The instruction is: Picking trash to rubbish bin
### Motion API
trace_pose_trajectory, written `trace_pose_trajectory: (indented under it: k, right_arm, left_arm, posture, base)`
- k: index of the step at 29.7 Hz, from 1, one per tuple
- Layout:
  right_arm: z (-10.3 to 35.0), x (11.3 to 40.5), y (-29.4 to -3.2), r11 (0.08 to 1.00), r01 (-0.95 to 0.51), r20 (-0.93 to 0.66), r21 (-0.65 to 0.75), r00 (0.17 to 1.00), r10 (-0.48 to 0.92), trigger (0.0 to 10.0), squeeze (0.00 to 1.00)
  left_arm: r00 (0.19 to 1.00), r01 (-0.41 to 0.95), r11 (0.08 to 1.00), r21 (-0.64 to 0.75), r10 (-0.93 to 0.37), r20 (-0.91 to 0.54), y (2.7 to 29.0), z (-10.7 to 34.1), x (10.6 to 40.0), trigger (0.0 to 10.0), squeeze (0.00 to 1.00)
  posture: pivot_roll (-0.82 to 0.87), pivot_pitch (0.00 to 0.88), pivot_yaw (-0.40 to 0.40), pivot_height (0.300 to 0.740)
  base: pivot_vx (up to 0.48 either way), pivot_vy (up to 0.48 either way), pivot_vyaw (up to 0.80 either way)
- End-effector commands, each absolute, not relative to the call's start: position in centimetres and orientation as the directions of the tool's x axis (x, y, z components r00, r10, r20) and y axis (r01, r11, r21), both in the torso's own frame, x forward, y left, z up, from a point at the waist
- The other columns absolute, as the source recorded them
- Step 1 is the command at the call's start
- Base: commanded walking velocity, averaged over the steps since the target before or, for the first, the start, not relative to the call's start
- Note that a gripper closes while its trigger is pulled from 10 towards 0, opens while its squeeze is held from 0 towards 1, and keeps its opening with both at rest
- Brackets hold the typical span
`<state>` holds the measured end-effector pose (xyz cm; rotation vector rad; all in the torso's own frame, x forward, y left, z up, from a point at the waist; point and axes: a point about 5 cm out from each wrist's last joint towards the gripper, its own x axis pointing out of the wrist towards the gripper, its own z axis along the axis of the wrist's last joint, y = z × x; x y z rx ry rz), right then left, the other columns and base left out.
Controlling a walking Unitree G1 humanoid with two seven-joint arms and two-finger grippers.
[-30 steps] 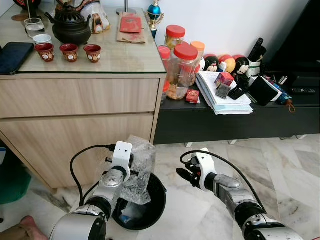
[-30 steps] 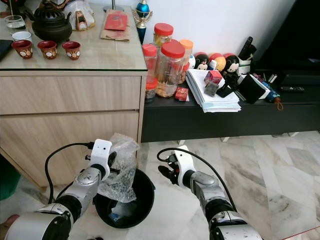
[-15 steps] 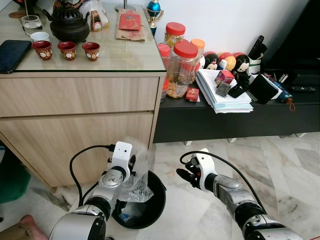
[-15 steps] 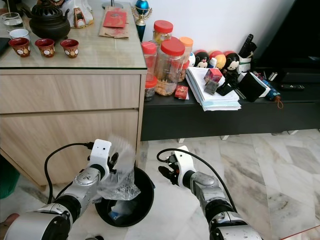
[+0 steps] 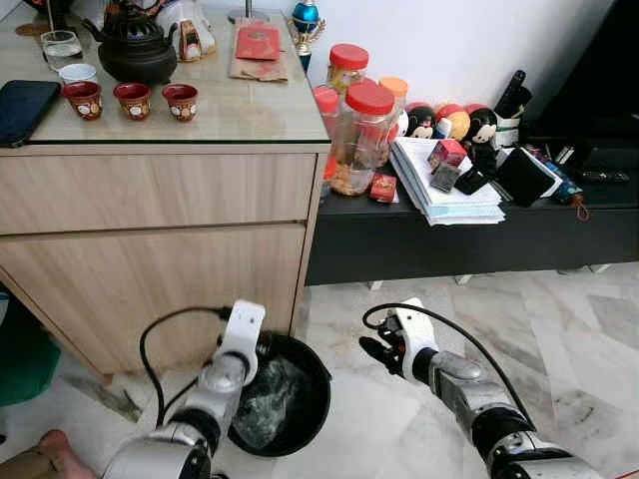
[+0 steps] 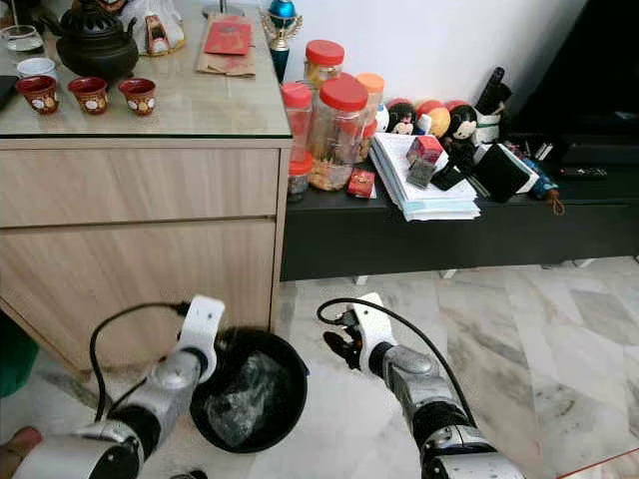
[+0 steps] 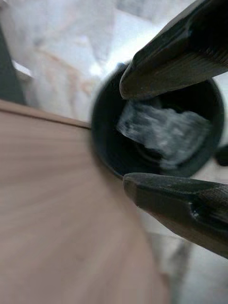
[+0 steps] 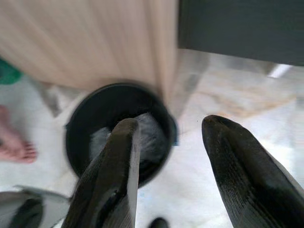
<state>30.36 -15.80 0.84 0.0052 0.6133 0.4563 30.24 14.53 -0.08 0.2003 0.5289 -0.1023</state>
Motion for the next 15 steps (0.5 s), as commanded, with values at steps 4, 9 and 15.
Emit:
trace_pose_trajectory:
  k: [4,9,15]
  right_arm:
    - [-1.3,28.3,-18.6,0.966,-0.232,-0.616,0.117,0.746,0.254,10.0,0.00]
    - [-2.9,26.4,-20.3,0.992,-0.112,-0.685,0.063,0.717,0.125,10.0,0.00]
    - [-4.0,24.9,-20.9,0.996,-0.038,-0.706,0.082,0.704,0.085,10.0,0.00]
  left_arm:
    - [0.830,0.061,0.992,0.106,0.008,-0.558,15.6,-1.3,29.0,10.0,0.00]
    - [0.849,-0.009,0.993,0.119,0.070,-0.523,16.2,-1.0,29.1,10.0,0.00]
    - [0.851,0.034,0.993,0.111,0.029,-0.524,15.7,-1.2,28.9,10.0,0.00]
  posture:
    - [-0.05,0.091,-0.155,0.740]
    - [-0.05,0.074,-0.143,0.740]
    - [-0.01,0.065,-0.144,0.740]
  base:
    - [0.000,0.000,0.00]
    - [0.000,0.000,0.00]
    - [0.000,0.000,0.00]
